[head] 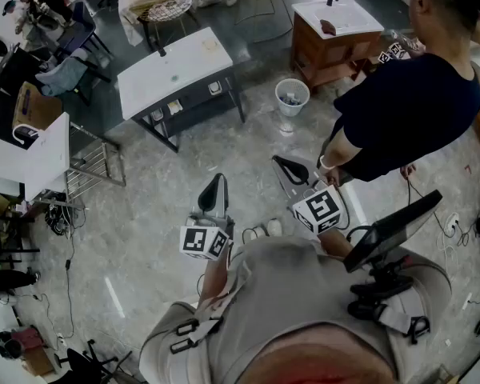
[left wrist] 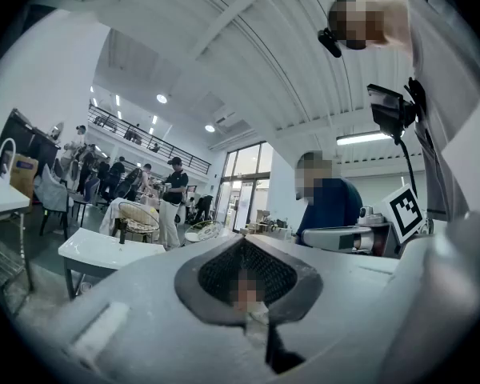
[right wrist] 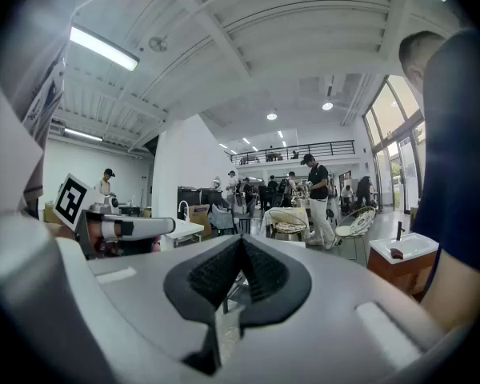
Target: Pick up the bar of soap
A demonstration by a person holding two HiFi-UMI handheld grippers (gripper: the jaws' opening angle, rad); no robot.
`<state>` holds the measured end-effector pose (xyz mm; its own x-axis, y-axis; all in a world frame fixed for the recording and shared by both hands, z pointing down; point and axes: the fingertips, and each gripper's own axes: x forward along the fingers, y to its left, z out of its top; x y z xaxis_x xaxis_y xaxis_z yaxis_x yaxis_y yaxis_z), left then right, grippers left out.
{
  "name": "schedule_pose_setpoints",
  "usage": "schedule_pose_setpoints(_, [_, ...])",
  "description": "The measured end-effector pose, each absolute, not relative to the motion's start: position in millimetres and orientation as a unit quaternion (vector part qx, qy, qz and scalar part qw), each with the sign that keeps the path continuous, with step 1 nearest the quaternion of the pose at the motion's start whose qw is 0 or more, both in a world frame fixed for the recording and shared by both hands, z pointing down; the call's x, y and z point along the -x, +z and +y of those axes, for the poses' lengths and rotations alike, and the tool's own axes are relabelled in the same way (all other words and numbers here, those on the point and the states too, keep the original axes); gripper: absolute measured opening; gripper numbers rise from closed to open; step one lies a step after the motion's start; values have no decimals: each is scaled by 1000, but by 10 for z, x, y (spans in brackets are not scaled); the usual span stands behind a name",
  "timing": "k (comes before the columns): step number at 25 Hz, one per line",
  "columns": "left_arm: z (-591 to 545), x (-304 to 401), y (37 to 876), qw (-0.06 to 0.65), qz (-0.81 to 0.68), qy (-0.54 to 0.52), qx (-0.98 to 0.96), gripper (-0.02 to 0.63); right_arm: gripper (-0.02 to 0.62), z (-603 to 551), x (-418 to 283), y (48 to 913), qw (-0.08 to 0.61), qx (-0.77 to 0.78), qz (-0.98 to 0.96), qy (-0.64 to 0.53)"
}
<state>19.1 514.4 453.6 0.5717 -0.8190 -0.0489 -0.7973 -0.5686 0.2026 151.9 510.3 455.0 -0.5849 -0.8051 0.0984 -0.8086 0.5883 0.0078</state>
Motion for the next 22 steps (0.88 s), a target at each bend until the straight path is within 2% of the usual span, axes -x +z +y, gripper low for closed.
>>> schedule_pose_setpoints(13, [5275, -174, 4580, 100, -470, -103, -871, -6, 2, 5079, -1700, 4815, 22, -471, -881, 36])
schedule_pose_setpoints(22, [5162, -18, 4616, 75, -510, -92, -852, -6, 3, 4764, -1393, 5093, 55, -400, -913, 60])
